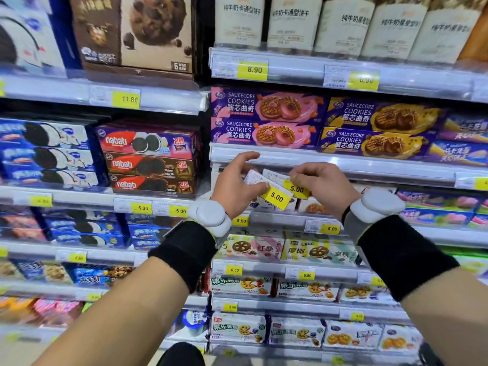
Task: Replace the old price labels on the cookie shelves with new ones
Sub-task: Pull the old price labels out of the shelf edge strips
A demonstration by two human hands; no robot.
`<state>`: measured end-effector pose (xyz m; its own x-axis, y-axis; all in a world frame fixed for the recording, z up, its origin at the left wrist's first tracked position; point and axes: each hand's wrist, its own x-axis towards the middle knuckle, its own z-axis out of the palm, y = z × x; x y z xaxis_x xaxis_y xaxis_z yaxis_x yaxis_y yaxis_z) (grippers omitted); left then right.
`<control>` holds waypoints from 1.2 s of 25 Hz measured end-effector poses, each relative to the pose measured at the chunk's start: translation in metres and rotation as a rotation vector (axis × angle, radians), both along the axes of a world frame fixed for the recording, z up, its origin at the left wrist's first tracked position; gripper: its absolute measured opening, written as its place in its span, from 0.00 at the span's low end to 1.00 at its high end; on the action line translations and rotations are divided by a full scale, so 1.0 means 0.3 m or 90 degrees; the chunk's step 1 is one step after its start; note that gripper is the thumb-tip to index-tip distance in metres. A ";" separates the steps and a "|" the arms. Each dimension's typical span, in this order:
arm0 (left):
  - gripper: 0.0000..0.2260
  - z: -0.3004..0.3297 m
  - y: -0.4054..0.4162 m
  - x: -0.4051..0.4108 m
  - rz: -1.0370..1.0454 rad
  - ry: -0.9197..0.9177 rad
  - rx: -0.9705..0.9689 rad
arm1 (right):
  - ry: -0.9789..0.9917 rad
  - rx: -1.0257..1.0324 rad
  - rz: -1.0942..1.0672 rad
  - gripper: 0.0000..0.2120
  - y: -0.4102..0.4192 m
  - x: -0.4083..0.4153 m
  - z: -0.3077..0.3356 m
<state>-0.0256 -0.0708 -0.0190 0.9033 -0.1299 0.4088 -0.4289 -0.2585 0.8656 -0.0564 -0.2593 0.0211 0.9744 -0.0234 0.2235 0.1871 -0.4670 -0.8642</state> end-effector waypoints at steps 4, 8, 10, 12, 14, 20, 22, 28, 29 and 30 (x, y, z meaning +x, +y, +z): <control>0.25 -0.098 0.027 -0.019 0.027 0.022 -0.028 | 0.037 0.015 0.024 0.07 0.060 -0.001 -0.078; 0.20 -0.177 0.044 -0.053 0.052 0.043 -0.073 | 0.064 0.051 0.038 0.08 0.115 -0.002 -0.156; 0.19 -0.211 0.056 -0.063 0.070 0.058 -0.079 | 0.065 0.032 0.040 0.07 0.140 -0.008 -0.198; 0.16 -0.245 0.065 -0.068 0.085 0.073 -0.100 | 0.066 0.028 0.046 0.05 0.160 -0.010 -0.237; 0.14 -0.272 0.074 -0.068 0.091 0.082 -0.116 | 0.073 0.003 0.055 0.03 0.170 0.001 -0.268; 0.16 -0.381 0.112 -0.048 0.083 0.163 -0.125 | 0.090 -0.005 0.040 0.04 0.208 0.030 -0.354; 0.11 -0.391 0.118 -0.064 0.060 0.198 -0.162 | 0.092 0.004 0.031 0.04 0.218 0.030 -0.376; 0.04 -0.459 0.133 -0.069 0.040 0.268 -0.230 | 0.113 -0.030 0.010 0.04 0.244 0.055 -0.446; 0.04 -0.473 0.138 -0.065 0.046 0.279 -0.238 | 0.106 -0.034 -0.008 0.05 0.244 0.062 -0.450; 0.05 -0.494 0.144 -0.059 0.050 0.292 -0.247 | 0.099 -0.040 -0.030 0.06 0.244 0.072 -0.460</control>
<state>-0.0433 -0.0276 -0.1671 0.9995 0.0244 -0.0198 0.0174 0.0976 0.9951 -0.0348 -0.1861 -0.1170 0.9955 -0.0612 0.0729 0.0299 -0.5263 -0.8498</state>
